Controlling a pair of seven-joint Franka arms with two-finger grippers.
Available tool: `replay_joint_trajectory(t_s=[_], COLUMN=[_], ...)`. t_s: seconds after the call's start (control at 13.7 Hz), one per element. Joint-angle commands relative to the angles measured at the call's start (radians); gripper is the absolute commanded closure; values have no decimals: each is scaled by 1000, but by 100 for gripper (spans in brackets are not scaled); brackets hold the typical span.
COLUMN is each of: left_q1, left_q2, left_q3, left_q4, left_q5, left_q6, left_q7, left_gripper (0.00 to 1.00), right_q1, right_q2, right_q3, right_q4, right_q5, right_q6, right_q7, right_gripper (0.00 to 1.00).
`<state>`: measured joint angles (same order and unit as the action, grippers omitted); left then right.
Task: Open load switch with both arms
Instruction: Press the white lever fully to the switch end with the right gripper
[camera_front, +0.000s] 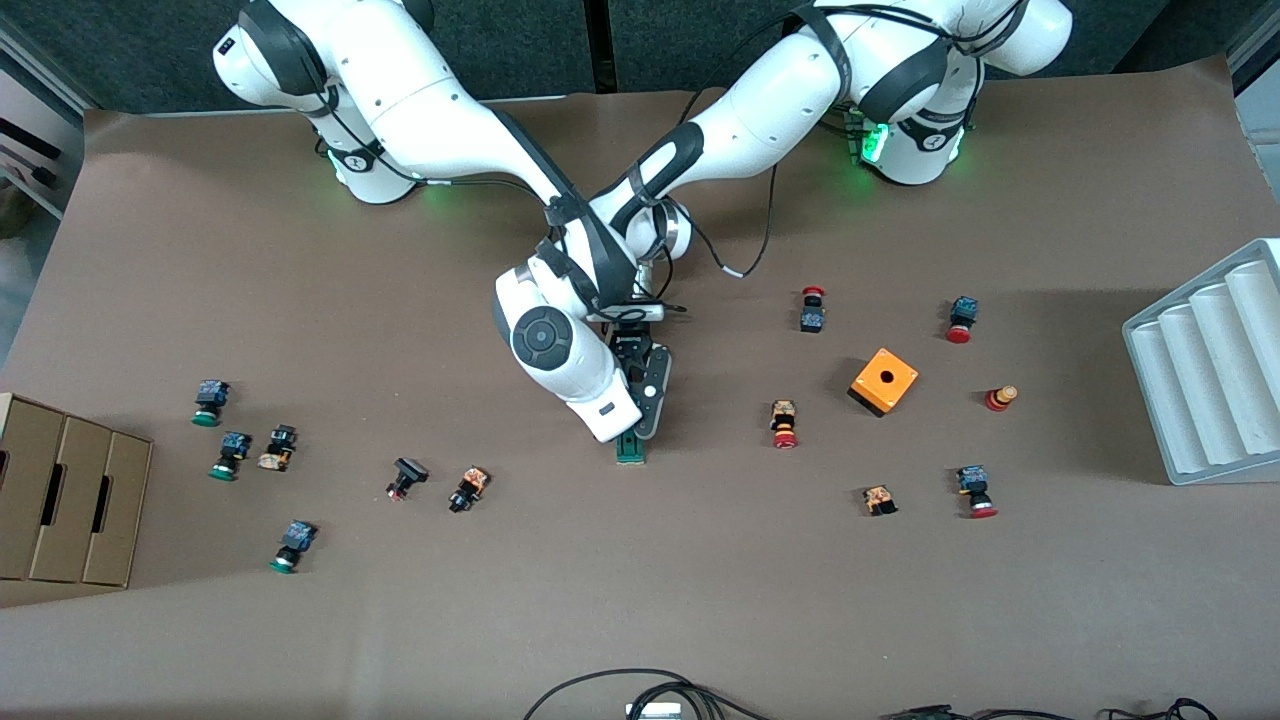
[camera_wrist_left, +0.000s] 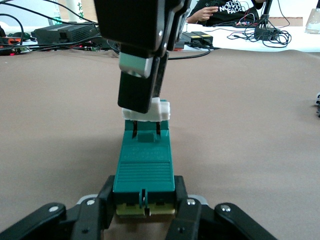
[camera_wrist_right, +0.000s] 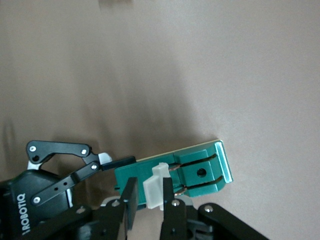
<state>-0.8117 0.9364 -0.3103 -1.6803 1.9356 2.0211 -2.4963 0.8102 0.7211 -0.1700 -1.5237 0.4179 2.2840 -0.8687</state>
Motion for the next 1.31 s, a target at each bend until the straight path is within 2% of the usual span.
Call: replay_joint_trajectory(t_s=[0.0, 1.24], left_q1=[-11, -11], left_q2=[5, 4], left_q3=[10, 10], left_q4=[-1, -1], left_q5=[14, 14], left_q6=[-2, -1], left_q7=[-16, -16], left_gripper=[55, 55], right_q1=[10, 10], right_q2=[-31, -14], right_q3=[-5, -5], right_q4=[-38, -47], right_q5=[27, 15], right_q6=[-8, 2], right_q7=[2, 5], right_gripper=[73, 72])
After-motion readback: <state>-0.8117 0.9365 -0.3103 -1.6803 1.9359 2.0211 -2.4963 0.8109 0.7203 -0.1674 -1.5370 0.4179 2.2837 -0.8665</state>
